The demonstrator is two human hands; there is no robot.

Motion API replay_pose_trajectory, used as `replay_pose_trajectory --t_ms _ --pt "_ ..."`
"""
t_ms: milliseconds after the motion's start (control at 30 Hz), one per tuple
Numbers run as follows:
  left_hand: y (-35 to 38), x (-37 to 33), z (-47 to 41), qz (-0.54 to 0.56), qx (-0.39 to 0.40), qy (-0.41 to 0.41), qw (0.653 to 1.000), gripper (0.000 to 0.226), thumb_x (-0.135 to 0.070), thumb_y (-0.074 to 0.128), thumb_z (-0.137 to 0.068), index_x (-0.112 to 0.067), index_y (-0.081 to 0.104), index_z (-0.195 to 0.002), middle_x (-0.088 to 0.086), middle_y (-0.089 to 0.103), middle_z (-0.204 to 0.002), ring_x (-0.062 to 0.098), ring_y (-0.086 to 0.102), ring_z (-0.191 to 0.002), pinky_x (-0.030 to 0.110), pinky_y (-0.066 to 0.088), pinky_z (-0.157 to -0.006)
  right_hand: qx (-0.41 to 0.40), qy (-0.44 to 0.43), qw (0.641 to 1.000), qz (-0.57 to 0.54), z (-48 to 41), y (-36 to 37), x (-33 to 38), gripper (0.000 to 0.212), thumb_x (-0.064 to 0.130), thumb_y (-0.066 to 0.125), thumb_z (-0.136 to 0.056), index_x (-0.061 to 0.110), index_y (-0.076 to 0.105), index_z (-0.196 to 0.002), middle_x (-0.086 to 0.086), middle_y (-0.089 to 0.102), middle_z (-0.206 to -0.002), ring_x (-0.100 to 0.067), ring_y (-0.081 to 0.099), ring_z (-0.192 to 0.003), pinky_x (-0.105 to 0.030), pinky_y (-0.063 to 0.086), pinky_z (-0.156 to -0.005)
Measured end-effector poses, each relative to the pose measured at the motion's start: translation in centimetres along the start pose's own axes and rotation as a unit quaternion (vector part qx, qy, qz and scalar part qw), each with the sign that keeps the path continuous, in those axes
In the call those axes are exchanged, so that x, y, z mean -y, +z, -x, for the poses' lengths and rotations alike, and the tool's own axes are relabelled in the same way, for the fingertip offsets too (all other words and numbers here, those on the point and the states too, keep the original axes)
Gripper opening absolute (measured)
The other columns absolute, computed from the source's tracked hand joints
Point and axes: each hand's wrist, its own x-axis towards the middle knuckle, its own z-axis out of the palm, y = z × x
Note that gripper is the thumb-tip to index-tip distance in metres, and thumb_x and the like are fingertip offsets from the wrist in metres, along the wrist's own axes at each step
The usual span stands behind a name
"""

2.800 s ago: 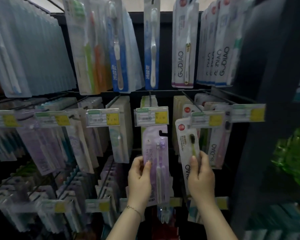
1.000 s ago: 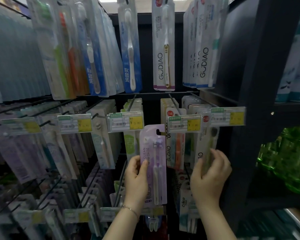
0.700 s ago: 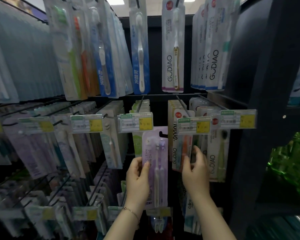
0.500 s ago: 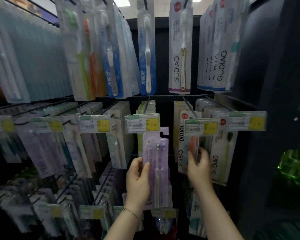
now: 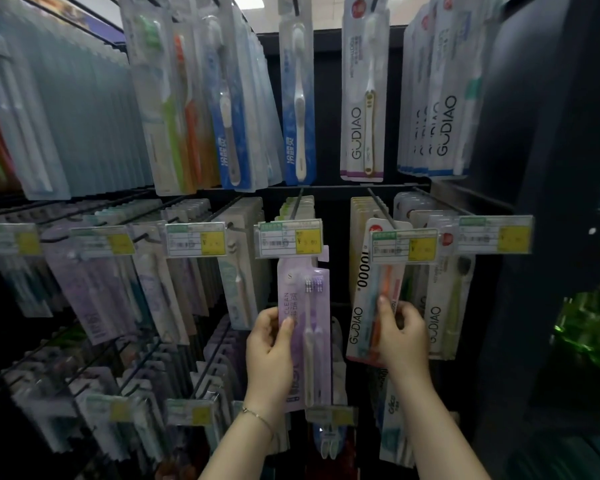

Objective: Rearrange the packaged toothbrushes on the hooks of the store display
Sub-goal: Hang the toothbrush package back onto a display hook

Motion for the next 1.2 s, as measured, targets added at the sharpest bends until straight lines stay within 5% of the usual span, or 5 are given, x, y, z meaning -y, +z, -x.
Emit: replay_pose_trajectory --t_ms 267,800,1200 --pt "-0.2 0.1 1.3 0.000 0.005 -0.001 1.000 0.014 -0.014 0.055 -0.101 -0.021 0.066 -0.098 -0.009 0.072 -0.090 0.007 0.067 -0.086 0.023 0.053 -0.079 -0.014 0.004 1.000 0.007 2.5 -1.9 0.8 0.031 0.054 0.062 -0.088 0.024 0.067 -0.083 0.004 0.073 -0.078 -0.015 0.071 -0.075 -0.045 0.060 -0.072" --pt "-1.1 -0.2 2.8 0.011 -0.004 -0.020 1.000 0.012 -0.016 0.057 -0.100 -0.023 0.067 -0.104 -0.008 0.073 -0.096 0.011 0.069 -0.095 0.034 0.056 -0.087 0.035 -0.011 0.995 0.097 4.3 -3.1 2.6 0.035 0.056 0.046 -0.095 0.025 0.061 -0.091 0.006 0.068 -0.086 -0.013 0.064 -0.082 -0.032 0.047 -0.068" --pt "-3.3 0.1 3.6 -0.012 -0.002 -0.007 1.000 0.011 -0.016 0.055 -0.101 -0.019 0.065 -0.104 -0.003 0.072 -0.098 0.011 0.068 -0.093 0.029 0.056 -0.084 0.040 -0.041 0.971 0.234 5.0 -3.7 3.3 0.044 0.055 0.036 -0.099 0.015 0.055 -0.103 -0.004 0.065 -0.105 -0.028 0.059 -0.098 -0.039 0.043 -0.082"
